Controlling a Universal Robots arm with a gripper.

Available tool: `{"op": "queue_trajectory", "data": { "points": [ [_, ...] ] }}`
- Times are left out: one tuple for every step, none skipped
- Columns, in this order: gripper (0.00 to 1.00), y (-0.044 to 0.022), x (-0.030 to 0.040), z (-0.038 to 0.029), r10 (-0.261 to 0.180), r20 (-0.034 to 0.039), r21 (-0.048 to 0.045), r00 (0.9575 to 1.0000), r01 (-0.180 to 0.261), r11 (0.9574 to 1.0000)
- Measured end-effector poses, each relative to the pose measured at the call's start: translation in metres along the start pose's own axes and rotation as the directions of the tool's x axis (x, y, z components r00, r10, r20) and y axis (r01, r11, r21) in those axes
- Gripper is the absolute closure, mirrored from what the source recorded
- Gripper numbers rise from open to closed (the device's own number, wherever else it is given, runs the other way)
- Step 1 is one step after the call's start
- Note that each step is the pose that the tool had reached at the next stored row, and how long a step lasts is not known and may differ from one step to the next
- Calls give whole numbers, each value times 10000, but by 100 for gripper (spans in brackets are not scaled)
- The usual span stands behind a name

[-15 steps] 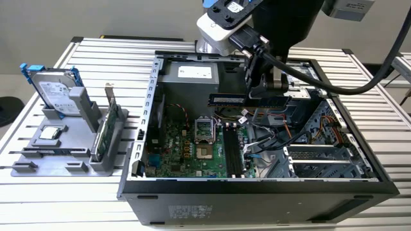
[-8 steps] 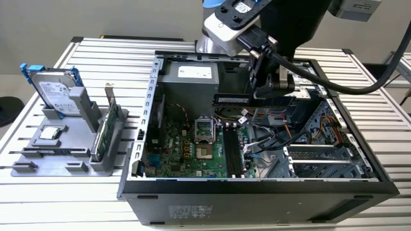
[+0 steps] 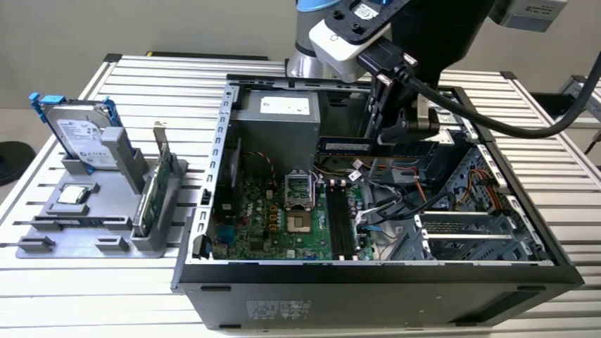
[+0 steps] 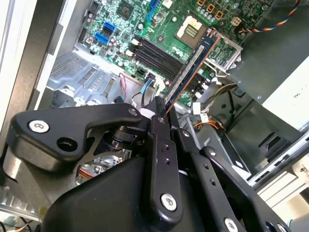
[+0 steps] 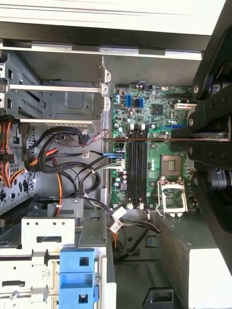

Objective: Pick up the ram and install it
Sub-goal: 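Pick up the ram and move it above insertion slot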

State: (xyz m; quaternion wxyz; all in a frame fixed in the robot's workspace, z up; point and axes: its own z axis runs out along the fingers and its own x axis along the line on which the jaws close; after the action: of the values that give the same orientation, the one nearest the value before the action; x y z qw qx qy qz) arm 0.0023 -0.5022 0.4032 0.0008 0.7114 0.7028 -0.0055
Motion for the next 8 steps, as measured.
{"op": "queue_trajectory", "data": {
  "points": [
    [100,1,0,0,1,0,0,10000,-1,10000],
    [100,1,0,0,0,1,0,10000,0,10000],
    [100,1,0,0,1,1,0,10000,-1,10000],
    [100,1,0,0,0,0,1,10000,0,10000],
    [100,1,2,1,0,-1,0,10000,0,10000],
    [100,2,9,1,-1,-1,0,10000,1,10000],
    [100,2,17,1,-1,0,0,10000,1,10000],
    [100,2,25,1,-1,0,0,10000,1,10000]
  ]
}}
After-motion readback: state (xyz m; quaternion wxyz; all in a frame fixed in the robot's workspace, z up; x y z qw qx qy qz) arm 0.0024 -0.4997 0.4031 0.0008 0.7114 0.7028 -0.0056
